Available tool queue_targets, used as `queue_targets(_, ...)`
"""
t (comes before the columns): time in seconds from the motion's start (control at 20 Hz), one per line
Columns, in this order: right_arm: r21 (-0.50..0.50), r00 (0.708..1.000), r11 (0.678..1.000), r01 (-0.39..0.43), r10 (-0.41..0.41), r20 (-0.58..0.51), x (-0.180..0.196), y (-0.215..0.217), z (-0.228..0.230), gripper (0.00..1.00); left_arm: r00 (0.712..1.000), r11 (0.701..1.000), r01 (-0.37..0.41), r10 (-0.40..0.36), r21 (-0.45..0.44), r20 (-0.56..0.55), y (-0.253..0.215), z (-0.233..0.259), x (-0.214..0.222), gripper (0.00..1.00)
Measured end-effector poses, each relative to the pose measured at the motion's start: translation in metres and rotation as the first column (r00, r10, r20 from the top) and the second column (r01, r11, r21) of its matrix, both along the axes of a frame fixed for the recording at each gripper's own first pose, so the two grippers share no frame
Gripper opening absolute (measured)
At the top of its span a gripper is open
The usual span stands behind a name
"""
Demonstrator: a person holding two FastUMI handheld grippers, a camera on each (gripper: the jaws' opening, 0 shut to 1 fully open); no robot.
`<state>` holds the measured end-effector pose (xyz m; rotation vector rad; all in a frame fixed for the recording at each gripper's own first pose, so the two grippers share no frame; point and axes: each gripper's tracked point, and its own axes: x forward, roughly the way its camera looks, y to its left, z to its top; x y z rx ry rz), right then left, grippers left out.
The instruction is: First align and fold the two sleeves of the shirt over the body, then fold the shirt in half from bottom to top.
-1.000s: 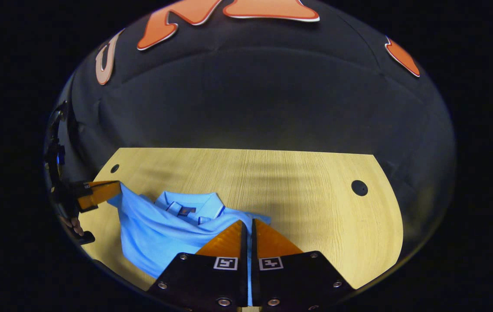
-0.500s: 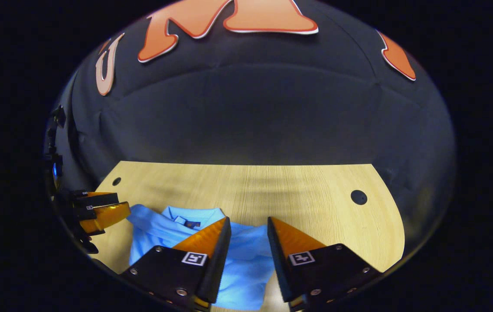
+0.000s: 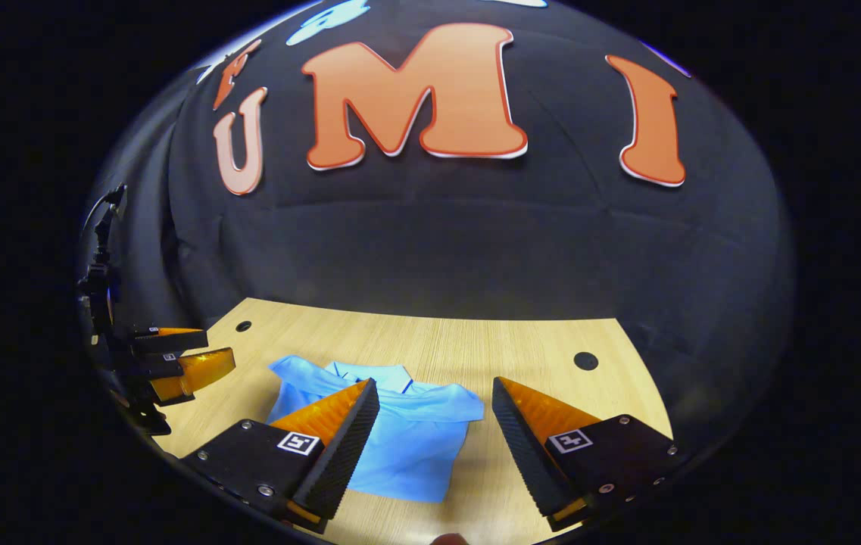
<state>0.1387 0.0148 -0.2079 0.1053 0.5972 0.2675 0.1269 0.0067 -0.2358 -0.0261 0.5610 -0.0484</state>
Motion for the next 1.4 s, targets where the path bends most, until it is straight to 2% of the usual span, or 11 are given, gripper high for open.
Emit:
queue_targets(0.35, 0.008, 0.99, 1.0, -0.01, 0.008, 0.142, -0.084, -0.034, 0.067, 0.94, 0.977, 1.0, -0.023, 0.019, 0.02, 0.213, -0.019, 0.095, -0.087, 0.96)
queue_targets(0.7, 0.024, 0.967, 1.0, 0.004, -0.01, 0.256, -0.154, -0.066, 0.119, 0.96, 0.942, 0.996, -0.08, 0.067, 0.025, 0.328, -0.027, 0.155, -0.158, 0.98)
queue_targets(0.9, 0.046, 0.954, 0.998, 0.03, -0.042, 0.298, -0.178, -0.084, 0.13, 0.96, 0.918, 0.994, -0.107, 0.088, 0.028, 0.387, -0.034, 0.176, -0.203, 0.97)
queue_targets(1.0, 0.057, 0.947, 0.998, 0.034, -0.051, 0.317, -0.189, -0.088, 0.134, 0.96, 0.908, 0.996, -0.086, 0.065, 0.032, 0.414, -0.048, 0.181, -0.221, 0.98)
queue_targets(1.1, 0.059, 0.952, 0.998, 0.022, -0.039, 0.303, -0.201, -0.088, 0.129, 0.96, 0.897, 0.993, -0.101, 0.068, 0.053, 0.437, -0.048, 0.187, -0.239, 0.99)
queue_targets(1.2, 0.059, 0.952, 0.998, 0.017, -0.034, 0.303, -0.209, -0.089, 0.128, 0.96, 0.888, 0.991, -0.115, 0.074, 0.064, 0.453, -0.051, 0.191, -0.25, 1.0)
queue_targets(1.4, 0.044, 0.947, 0.999, 0.016, -0.029, 0.321, -0.215, -0.091, 0.131, 0.96, 0.884, 0.994, -0.092, 0.053, 0.062, 0.465, -0.058, 0.196, -0.262, 0.97)
